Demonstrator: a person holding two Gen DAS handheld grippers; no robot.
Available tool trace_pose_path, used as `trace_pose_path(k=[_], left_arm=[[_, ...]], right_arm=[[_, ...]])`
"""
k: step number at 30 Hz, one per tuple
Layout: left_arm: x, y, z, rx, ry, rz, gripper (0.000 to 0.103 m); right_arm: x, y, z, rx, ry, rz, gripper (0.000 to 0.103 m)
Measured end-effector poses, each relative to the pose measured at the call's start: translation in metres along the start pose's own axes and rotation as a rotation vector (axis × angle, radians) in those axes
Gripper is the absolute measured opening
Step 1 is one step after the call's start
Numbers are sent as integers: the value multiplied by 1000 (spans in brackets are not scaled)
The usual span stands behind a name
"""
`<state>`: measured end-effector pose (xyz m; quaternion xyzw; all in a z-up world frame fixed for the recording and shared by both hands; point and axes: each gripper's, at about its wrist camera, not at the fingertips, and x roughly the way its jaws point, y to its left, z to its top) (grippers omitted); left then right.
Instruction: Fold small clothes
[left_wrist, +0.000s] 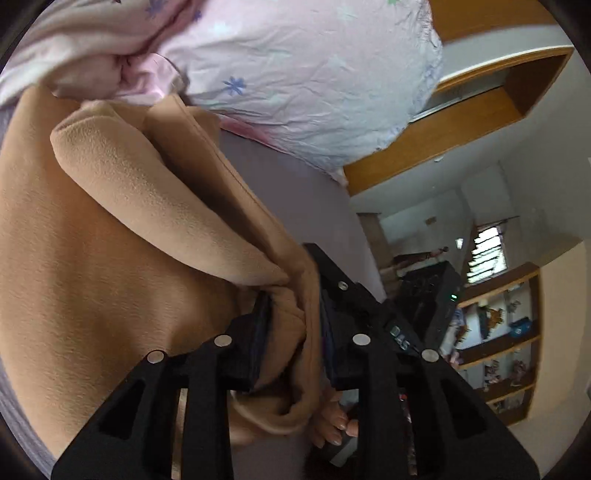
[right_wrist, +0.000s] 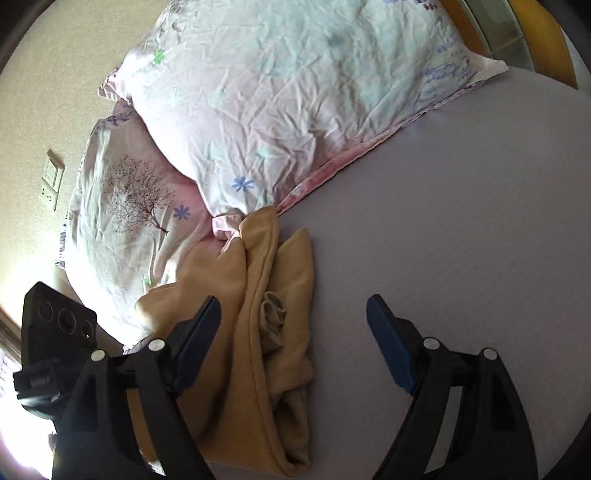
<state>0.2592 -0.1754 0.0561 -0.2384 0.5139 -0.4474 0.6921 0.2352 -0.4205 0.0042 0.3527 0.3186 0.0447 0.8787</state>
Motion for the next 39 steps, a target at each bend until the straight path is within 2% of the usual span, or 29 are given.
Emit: trace_pose_path(k=[1,2,3,4,5,7,9,11,14,16,18,19,20,23,26,27,28,29,30,32,33,35,39], left_arm=[[-9,-6,-3,24,1,-60,31],[-21,-13,-6,63,-8,-83,43],[-36,-22,-9,108,-41,-81,78],[-59,-30,-14,158,-112,-67,99],[-76,-36,-20,196,-162,-50,100],[-106,-33,-32,216,-205,21,100],[-120,-22,-40,194,-216,78,100],[-124,-8,-48,180,-198,106,99],[-118,4,-61,208,-160,117,99],[-107,5,-67,226,-135,125,99],[-90,7,-71,242,-102,156,99],[-81,8,-72,253,-85,185,99],[-75,10,-75,263,-65,214,99],[-60,16,-85,300,1,272,99],[-60,15,-95,350,3,292,99],[-61,16,-95,354,1,286,99],[-62,18,-95,350,-5,271,99],[-63,21,-94,342,-10,257,99],[-64,24,-93,332,-14,240,99],[-69,29,-93,312,-26,207,100],[-70,31,-93,302,-31,191,100],[-73,31,-94,288,-38,163,101],[-73,33,-93,276,-40,134,102]], right_arm=[[-3,-2,1,7,-11,5,81],[-6,-5,2,14,-23,12,81],[-10,-7,3,26,-37,20,81],[-15,-9,5,35,-57,37,81],[-21,-9,5,37,-73,49,81],[-35,-2,4,17,-91,95,81],[-52,14,-3,-45,-87,149,80],[-66,35,-11,-138,-85,164,75],[-70,70,-25,-298,-47,115,69],[-56,85,-33,-373,-6,45,69],[-36,88,-38,-401,60,-49,46],[-28,84,-41,-402,97,-83,17],[-24,77,-43,-389,124,-109,15],[-30,54,-51,-346,154,-107,12],[-35,44,-56,-311,211,-76,14],[-40,45,-53,-299,203,-58,21],[-47,47,-44,-276,178,-27,37],[-52,49,-35,-253,145,2,58],[-53,53,-24,-239,107,20,61],[-37,61,0,-253,79,1,58],[-23,64,10,-253,90,-23,55],[11,66,25,-254,138,-75,44],[61,65,40,-242,206,-142,44]])
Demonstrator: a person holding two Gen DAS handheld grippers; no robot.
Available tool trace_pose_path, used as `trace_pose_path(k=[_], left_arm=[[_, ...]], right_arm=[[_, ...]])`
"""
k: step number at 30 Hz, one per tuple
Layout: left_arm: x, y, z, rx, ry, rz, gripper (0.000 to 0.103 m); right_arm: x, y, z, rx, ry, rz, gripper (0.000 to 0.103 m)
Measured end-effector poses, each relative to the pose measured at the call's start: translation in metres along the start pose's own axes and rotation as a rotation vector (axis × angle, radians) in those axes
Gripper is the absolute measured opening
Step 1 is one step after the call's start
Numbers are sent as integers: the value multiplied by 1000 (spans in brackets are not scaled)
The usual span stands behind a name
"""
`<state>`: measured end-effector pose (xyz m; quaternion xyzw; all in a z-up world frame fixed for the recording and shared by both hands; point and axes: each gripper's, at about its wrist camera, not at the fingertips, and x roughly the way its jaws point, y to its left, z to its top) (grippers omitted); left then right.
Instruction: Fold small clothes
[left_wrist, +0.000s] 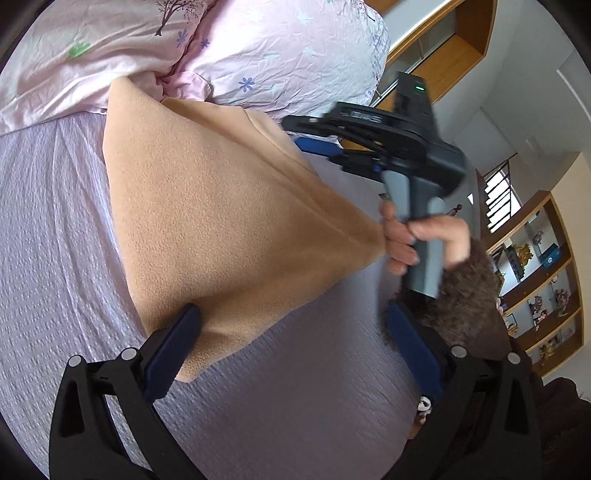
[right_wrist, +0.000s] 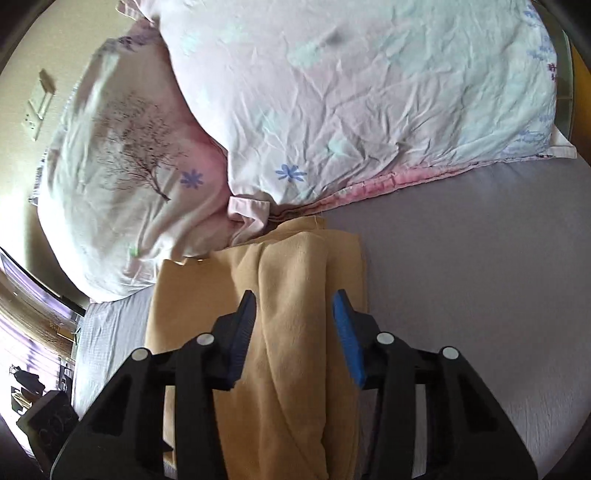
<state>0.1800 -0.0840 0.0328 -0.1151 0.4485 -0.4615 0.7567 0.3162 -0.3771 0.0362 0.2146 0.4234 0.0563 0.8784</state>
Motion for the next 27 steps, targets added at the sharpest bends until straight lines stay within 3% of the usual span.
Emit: trace_pose_path(k=[1,2,3,7,9,10,11,12,13,15,17,19,21,22,23,27], left_arm=[[1,1,1,-3,-1,-6,102],[1,2,1,-6,-2,-10,102],[1,2,0,-9,-6,-13,102],[-18,4,0,-75,-80,-26,97],[-34,11,9,-154,-142,-7,97],[-41,19,15,-193,-165,40,97],[-43,27,23,-216,-169,81,97],[-44,38,30,-247,-163,125,97],[-42,47,36,-275,-149,146,97],[-31,67,46,-347,-99,141,97],[-13,80,53,-392,-49,125,97],[-5,79,60,-379,-60,113,97],[4,83,63,-413,-51,48,84],[9,87,63,-446,-48,20,77],[11,87,63,-452,-56,34,70],[10,97,59,-482,-80,2,40]], right_arm=[[8,1,3,-4,18,-20,40],[17,1,3,-13,45,-32,4],[20,1,2,-13,52,-16,5],[3,-25,-1,103,-62,-22,5],[7,-33,-3,123,-19,9,16],[6,-36,-5,135,-4,25,39],[2,-39,-9,155,6,56,77],[-2,-43,-13,177,11,86,92],[-7,-49,-18,195,3,130,97],[-7,-55,-24,214,35,177,97],[1,-62,-33,247,89,214,93],[1,-63,-38,241,87,242,88],[4,-62,-41,245,112,280,72],[8,-61,-43,244,133,306,58],[12,-59,-46,242,149,319,47],[9,-47,-51,219,98,355,34]])
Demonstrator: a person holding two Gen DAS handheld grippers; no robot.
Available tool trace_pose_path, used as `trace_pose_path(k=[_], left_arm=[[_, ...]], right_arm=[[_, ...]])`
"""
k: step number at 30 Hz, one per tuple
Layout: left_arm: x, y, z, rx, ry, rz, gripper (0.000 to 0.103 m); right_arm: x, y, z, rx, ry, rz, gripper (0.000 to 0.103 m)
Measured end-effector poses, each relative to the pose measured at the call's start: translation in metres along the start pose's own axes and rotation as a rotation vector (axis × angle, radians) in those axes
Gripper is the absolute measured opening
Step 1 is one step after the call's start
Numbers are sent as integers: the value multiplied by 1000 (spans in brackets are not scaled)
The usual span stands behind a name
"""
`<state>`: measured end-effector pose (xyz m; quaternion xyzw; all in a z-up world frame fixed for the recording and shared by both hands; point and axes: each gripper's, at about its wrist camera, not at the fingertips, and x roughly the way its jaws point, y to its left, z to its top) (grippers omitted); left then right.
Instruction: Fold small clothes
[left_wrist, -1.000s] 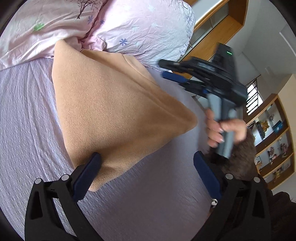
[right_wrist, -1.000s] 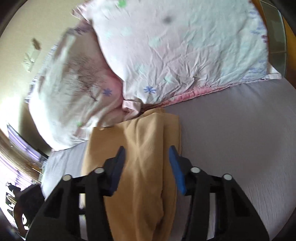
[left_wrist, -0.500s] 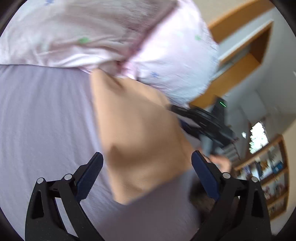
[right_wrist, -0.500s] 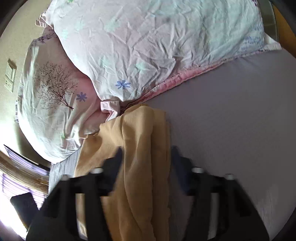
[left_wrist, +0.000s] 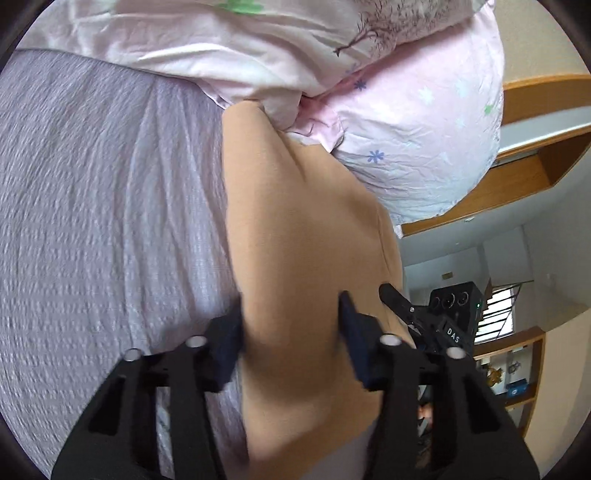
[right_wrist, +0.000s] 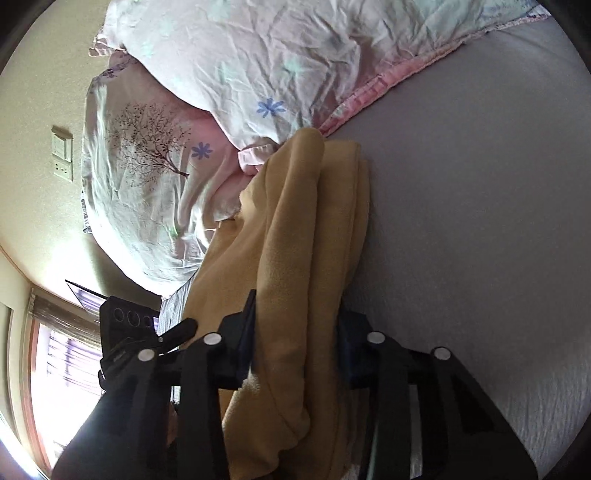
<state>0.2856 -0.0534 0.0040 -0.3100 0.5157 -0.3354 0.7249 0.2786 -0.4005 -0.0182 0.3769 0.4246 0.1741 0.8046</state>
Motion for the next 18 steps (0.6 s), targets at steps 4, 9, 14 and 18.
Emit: trace_pose_path(k=[4,9,14,18], left_arm=[[-39,-1,-12,63,-66,14,38],[-98,24,-21,82,-174,106,41],[-140,31,-34,87,-240,169,42],[-159,-7,-65,257,-280,104,71]], right_arm=[[8,34,-6,-59,9,59,31],[55,78,-22,-144,99,69,34],[40,104,-35,-199,7,-34,65],[-6,137,-55,-266,-59,155,86]])
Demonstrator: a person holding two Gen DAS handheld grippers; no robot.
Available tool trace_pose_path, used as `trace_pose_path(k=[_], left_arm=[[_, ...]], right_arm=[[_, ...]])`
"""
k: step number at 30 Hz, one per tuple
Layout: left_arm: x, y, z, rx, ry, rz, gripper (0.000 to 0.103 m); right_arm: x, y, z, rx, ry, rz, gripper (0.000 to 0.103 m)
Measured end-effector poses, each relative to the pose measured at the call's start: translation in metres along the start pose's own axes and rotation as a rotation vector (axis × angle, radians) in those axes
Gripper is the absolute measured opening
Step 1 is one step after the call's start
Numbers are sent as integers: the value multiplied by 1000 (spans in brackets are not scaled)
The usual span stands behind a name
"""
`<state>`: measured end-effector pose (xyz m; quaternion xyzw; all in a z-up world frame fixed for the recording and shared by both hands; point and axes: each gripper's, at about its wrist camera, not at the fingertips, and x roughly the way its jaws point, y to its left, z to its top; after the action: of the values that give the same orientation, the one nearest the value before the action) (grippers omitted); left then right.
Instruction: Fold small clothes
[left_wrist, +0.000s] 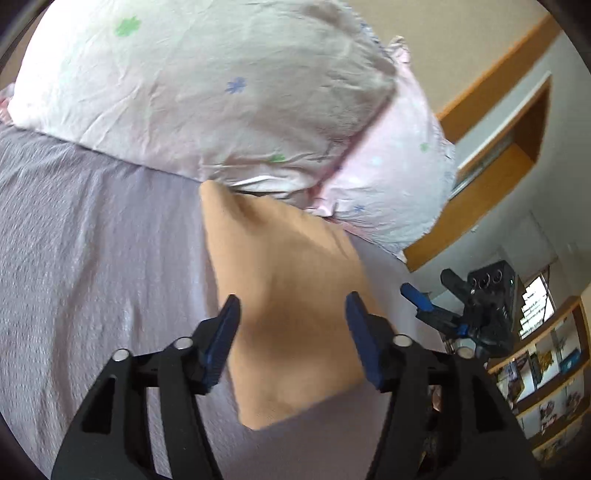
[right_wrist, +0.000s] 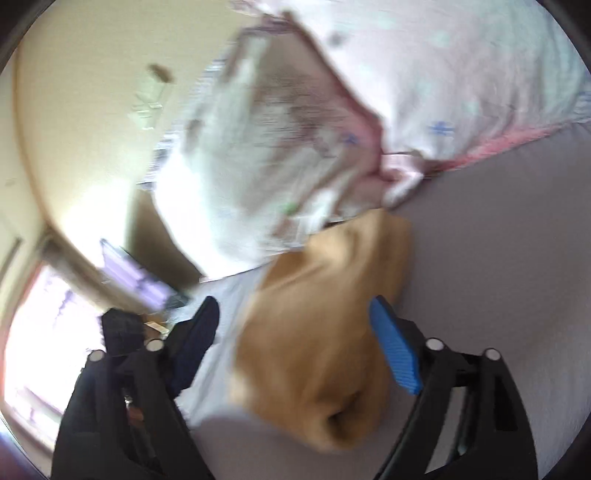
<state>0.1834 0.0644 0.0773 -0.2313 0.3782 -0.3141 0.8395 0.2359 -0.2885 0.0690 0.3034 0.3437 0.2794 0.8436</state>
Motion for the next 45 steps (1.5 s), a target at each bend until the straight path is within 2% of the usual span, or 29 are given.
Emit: trace_pose_path(k=[2,4,8,10,12,13,14,15,18,19,22,26,33,38,45], left_arm=[[8,-18,-10,57,38,-34,75],[24,-27,-20,83,105,-44,76],[51,-28,-41,132,220,57,77],[50,-35,-47,183,218,87,78],[35,-33,-55,209,208,106,85],[28,-35,-57,221,193,123,91],[20,-35,-63,234,176,157,99],[14,-38,-68,255,156,216,102],[7,-44,-83,344,115,413,102],[9,-44,-85,362,119,450,102],[14,-35,-91,357,163,489,102],[21,-23,-92,337,190,534,102],[31,-22,-97,367,217,602,102],[31,-20,-96,364,215,603,102],[31,-20,-96,365,215,602,102]], right_arm=[[8,17,-12,-14,58,54,88],[23,23,-24,-12,112,52,88],[36,-7,-40,89,154,-77,87],[26,-23,-50,147,152,-56,85],[6,-21,-61,127,122,-74,88],[-4,-15,-65,92,102,-117,97],[-11,-13,-66,59,88,-160,101],[-18,-7,-72,19,73,-211,101],[-26,3,-92,-129,73,-421,101],[-23,5,-103,-176,88,-496,101],[-4,3,-125,-243,151,-594,101],[14,4,-143,-281,194,-610,101],[28,14,-147,-330,224,-651,101],[34,22,-154,-380,246,-721,101],[34,20,-153,-376,246,-716,101]])
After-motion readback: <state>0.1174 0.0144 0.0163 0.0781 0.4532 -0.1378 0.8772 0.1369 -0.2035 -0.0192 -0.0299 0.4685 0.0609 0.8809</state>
